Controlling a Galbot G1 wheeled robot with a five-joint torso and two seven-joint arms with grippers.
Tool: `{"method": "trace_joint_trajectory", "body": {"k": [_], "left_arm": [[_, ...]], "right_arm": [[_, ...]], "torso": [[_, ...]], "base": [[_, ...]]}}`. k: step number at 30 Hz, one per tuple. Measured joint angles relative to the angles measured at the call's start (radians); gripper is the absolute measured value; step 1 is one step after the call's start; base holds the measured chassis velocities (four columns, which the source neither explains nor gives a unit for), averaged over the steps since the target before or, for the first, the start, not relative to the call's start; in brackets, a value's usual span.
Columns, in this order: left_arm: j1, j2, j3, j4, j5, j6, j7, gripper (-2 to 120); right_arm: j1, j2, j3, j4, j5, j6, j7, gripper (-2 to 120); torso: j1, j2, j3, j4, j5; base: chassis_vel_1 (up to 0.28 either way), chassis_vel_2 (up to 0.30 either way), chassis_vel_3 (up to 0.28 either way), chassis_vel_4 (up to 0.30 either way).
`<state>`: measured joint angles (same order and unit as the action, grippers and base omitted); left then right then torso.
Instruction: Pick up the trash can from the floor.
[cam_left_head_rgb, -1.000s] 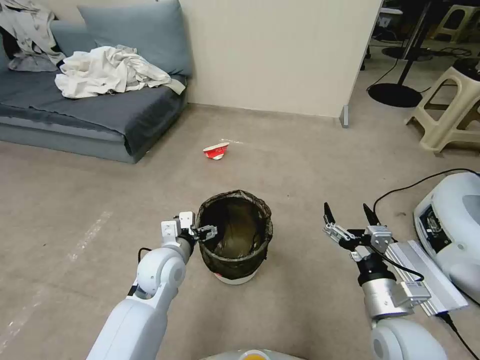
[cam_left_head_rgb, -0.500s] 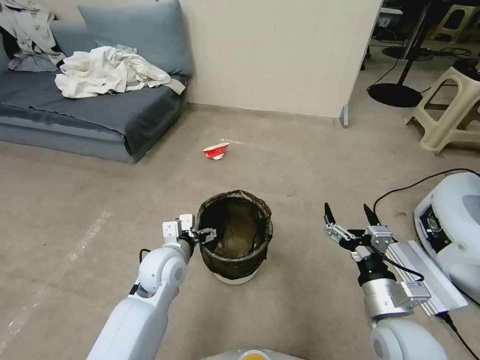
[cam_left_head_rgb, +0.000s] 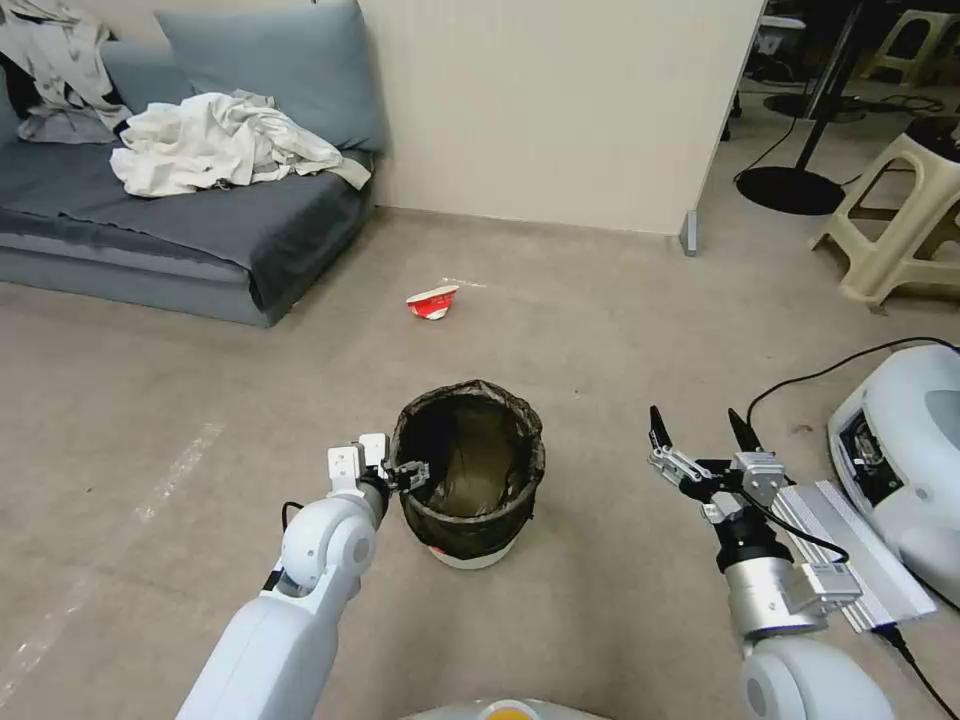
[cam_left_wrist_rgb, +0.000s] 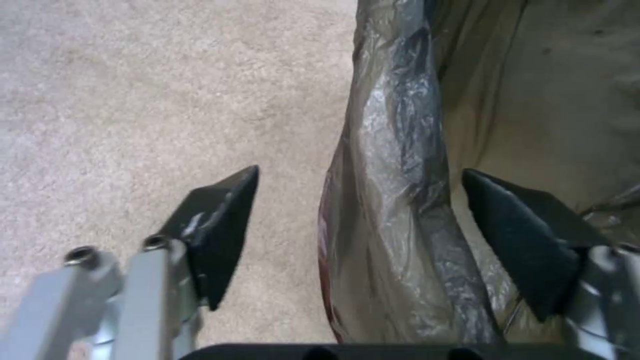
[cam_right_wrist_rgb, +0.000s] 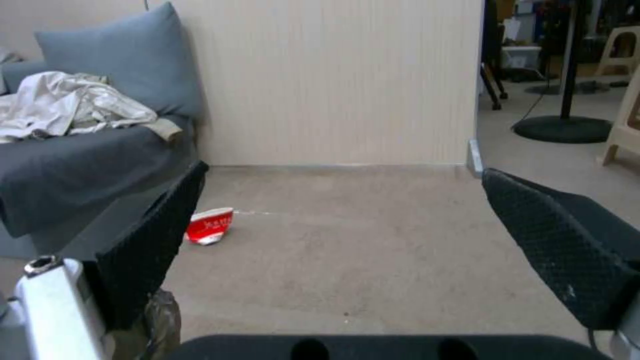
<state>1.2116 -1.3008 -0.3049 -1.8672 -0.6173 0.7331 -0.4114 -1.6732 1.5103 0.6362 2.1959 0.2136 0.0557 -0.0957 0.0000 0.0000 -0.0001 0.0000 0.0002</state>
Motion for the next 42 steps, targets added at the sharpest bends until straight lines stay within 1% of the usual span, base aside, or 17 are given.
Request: {"method": "trace_joint_trajectory", "body": {"k": [1, 2, 3, 5, 6, 8, 10, 11, 13, 14, 15, 18, 19, 22, 35, 39, 42], "left_arm": [[0.0, 0.0, 0.0, 0.001, -0.001, 0.0, -0.001, 68], [0.0, 0.0, 0.0, 0.001, -0.001, 0.0, -0.001, 68], [0.0, 0.001, 0.0, 0.002, -0.001, 0.0, -0.003, 65], [0.001, 0.001, 0.002, 0.003, -0.005, -0.001, -0.008, 56], [0.001, 0.001, 0.002, 0.003, -0.005, -0.001, -0.008, 56], [0.001, -0.001, 0.004, 0.006, -0.009, -0.001, -0.017, 48], [0.001, -0.004, 0.006, 0.01, -0.012, -0.002, -0.024, 37], [0.001, -0.004, 0.006, 0.01, -0.012, -0.002, -0.024, 37], [0.002, -0.008, 0.006, 0.016, -0.012, -0.002, -0.028, 27], [0.002, -0.01, 0.006, 0.017, -0.012, -0.002, -0.03, 25], [0.002, -0.01, 0.006, 0.017, -0.012, -0.002, -0.03, 25], [0.004, -0.016, 0.006, 0.024, -0.012, -0.003, -0.037, 9], [0.004, -0.017, 0.006, 0.025, -0.013, -0.003, -0.038, 7], [0.006, -0.02, 0.006, 0.027, -0.013, -0.003, -0.037, 3], [0.015, -0.034, -0.001, 0.024, -0.015, -0.003, -0.039, 3], [0.016, -0.044, -0.007, 0.012, -0.031, -0.003, -0.047, 3], [0.023, -0.053, -0.018, -0.013, -0.064, 0.001, -0.061, 1]], "right_arm": [[0.0, 0.0, 0.0, 0.0, 0.0, 0.0, 0.0, 100], [0.0, 0.0, 0.0, 0.0, 0.0, 0.0, 0.0, 100], [0.0, 0.0, 0.0, 0.0, 0.0, 0.0, 0.0, 100], [0.0, 0.0, 0.0, 0.0, 0.0, 0.001, 0.0, 100], [0.0, 0.0, 0.0, 0.0, 0.0, 0.001, 0.0, 100], [0.0, 0.0, 0.0, -0.001, 0.0, 0.001, 0.001, 100], [-0.001, 0.001, 0.001, -0.002, 0.0, 0.003, 0.001, 100], [-0.001, 0.001, 0.001, -0.002, 0.0, 0.003, 0.001, 100], [-0.002, 0.002, 0.001, -0.006, 0.0, 0.007, 0.001, 100], [-0.003, 0.002, 0.001, -0.006, 0.0, 0.008, 0.001, 100], [-0.003, 0.002, 0.001, -0.006, 0.0, 0.008, 0.001, 100], [-0.003, 0.001, 0.001, -0.011, 0.0, 0.013, 0.001, 100], [-0.003, 0.001, 0.001, -0.013, 0.0, 0.015, 0.001, 100], [-0.003, 0.001, 0.001, -0.015, 0.0, 0.016, 0.001, 100], [-0.002, -0.001, 0.0, -0.022, -0.001, 0.021, 0.001, 100], [-0.002, -0.002, 0.0, -0.023, -0.001, 0.022, 0.001, 100], [-0.002, -0.005, 0.002, -0.023, -0.001, 0.022, 0.002, 100]], "torso": [[0.0, 0.0, 0.0, 0.0, 0.0], [0.0, 0.0, 0.0, 0.0, 0.0], [0.0, 0.0, 0.0, 0.0, 0.0], [0.0, 0.0, 0.0, 0.0, 0.0], [0.0, 0.0, 0.0, 0.0, 0.0], [0.0, 0.0, 0.0, 0.0, 0.0001], [0.0, 0.0, 0.0, 0.0001, 0.0002], [0.0, 0.0, 0.0, 0.0001, 0.0002], [0.0, 0.0, 0.0, 0.0001, 0.0004], [0.0, 0.0, 0.0, 0.0001, 0.0004], [0.0, 0.0, 0.0, 0.0001, 0.0004], [0.0, 0.0, 0.0, 0.0002, 0.0005], [0.0, 0.0, 0.0, 0.0001, 0.0003], [0.0, 0.0, 0.0, 0.0, 0.0002], [0.0, 0.0, 0.0, 0.0, -0.0001], [0.0, 0.0, 0.0, -0.0002, -0.0008], [0.0, 0.0, 0.0, -0.0002, -0.0012]], "base": [[0.0, 0.0, 0.0, 0.0], [0.0, 0.0, 0.0, 0.0], [0.0, 0.0, 0.0, 0.0], [0.0, 0.0, 0.0, 0.0], [0.0, 0.0, 0.0, 0.0], [0.0, 0.0, 0.0, 0.0], [0.0, 0.0, 0.0, 0.0], [0.0, 0.0, 0.0, 0.0], [0.0, 0.0, 0.0, 0.0], [0.0, 0.0, 0.0, 0.0], [0.0, 0.0, 0.0, 0.0], [0.0, 0.0, 0.0, 0.0], [0.0, 0.0, 0.0, 0.0], [0.0, 0.0, 0.0, 0.0], [0.0, 0.0, 0.0, 0.0], [0.0, 0.0, 0.0, 0.0], [0.0, 0.0, 0.0, 0.0]]}}
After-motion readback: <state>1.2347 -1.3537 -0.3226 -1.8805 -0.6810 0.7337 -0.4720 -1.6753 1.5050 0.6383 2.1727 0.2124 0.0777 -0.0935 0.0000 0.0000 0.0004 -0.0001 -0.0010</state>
